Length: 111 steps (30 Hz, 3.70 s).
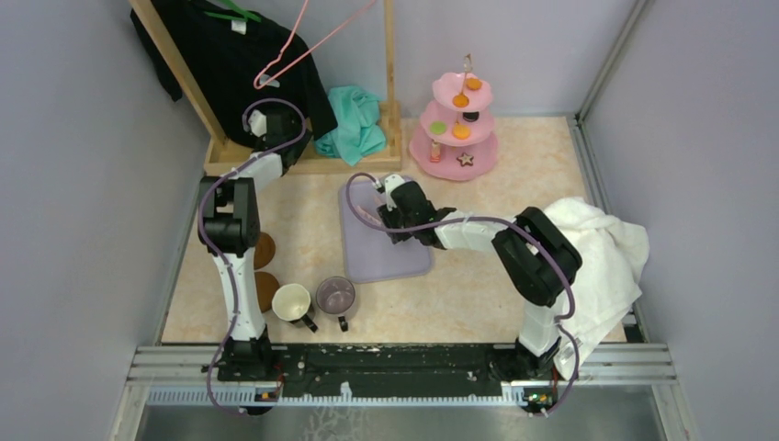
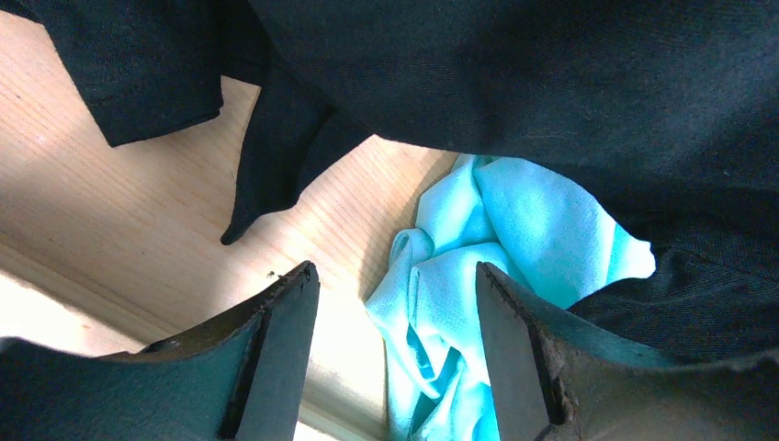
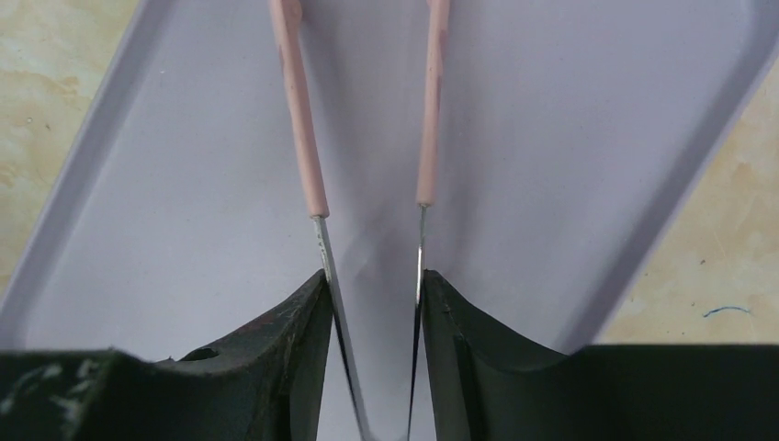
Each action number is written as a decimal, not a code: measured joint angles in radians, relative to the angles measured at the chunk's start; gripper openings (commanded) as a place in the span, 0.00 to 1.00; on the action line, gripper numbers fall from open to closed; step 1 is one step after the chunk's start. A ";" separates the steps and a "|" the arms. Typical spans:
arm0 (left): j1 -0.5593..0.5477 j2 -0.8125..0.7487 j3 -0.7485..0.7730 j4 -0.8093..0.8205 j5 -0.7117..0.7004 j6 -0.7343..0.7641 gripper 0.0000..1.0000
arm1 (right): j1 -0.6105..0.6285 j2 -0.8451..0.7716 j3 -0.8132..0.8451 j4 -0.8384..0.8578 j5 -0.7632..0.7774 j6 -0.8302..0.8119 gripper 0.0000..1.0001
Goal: Serve the afternoon tea
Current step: Place the clamp on the tray, then move the tray at the center of the board.
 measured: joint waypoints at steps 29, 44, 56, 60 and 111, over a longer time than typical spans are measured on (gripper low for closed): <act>0.000 0.000 0.006 -0.008 0.000 0.003 0.69 | -0.066 -0.107 0.049 -0.223 0.179 0.097 0.40; 0.002 0.000 0.006 -0.008 0.000 0.005 0.69 | -0.150 0.002 0.057 -0.248 0.100 0.109 0.33; 0.007 0.000 0.006 -0.007 -0.001 0.005 0.69 | -0.215 0.067 0.126 -0.229 -0.082 -0.026 0.14; 0.008 -0.004 -0.004 -0.002 0.000 0.005 0.69 | -0.224 0.089 0.156 -0.232 -0.126 -0.101 0.09; 0.041 -0.065 -0.068 0.011 0.010 -0.041 0.69 | -0.099 0.039 0.454 -0.274 0.193 -0.170 0.24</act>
